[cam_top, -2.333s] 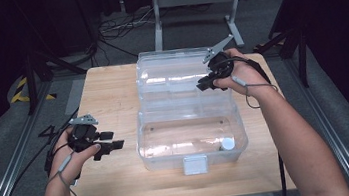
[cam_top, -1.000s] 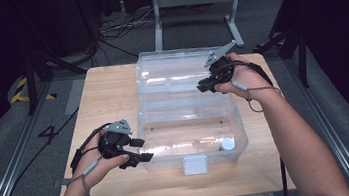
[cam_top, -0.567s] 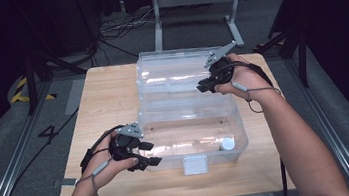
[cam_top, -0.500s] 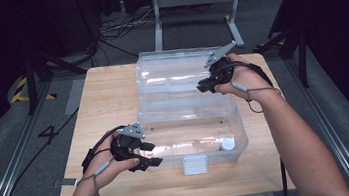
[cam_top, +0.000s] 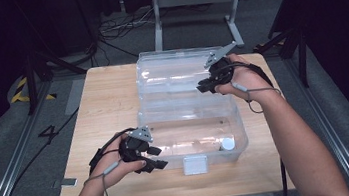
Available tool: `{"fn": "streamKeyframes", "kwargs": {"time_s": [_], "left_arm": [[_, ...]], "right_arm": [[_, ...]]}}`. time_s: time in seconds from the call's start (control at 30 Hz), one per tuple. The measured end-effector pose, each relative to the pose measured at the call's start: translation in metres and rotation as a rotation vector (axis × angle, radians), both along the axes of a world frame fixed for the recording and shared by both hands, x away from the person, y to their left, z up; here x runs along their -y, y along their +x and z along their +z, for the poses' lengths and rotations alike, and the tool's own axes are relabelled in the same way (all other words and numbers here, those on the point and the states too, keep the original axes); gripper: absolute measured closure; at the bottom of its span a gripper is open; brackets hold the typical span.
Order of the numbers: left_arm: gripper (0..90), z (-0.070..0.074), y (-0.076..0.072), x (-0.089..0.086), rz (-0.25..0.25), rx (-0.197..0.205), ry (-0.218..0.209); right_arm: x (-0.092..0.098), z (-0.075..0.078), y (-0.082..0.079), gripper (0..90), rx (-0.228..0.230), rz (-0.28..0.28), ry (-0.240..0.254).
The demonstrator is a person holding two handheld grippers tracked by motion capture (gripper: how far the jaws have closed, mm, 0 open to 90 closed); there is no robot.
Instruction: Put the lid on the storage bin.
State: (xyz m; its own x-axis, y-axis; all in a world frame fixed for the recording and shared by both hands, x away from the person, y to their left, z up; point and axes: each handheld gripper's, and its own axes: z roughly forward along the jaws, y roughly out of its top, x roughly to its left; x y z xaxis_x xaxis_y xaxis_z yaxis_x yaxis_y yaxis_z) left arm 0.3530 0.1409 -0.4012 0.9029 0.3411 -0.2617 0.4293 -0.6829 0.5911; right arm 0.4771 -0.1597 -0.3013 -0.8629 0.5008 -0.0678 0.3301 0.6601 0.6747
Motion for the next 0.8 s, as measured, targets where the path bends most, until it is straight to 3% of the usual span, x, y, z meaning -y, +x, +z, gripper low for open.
{"fn": "streamKeyframes", "kwargs": {"time_s": [0.13,0.33,0.57,0.8], "left_arm": [[55.2,-0.0022,0.0,0.0023,-0.011,-0.019,0.013],[65.8,-0.0052,0.0003,0.0041,-0.036,-0.006,0.071],[75.1,-0.0057,0.0002,0.0048,-0.021,0.021,0.091],[75.5,-0.0056,-0.0004,0.0049,-0.023,0.028,0.101]], "right_arm": [[0.0003,0.0001,-0.0007,78.8,0.001,0.002,0.001],[0.0002,-0.0002,-0.002,78.9,0.002,-0.001,0.003],[0.0,-0.0002,-0.0035,79.0,0.006,-0.004,0.003],[0.0003,0.0005,-0.0058,79.2,0.011,-0.002,0.002]]}}
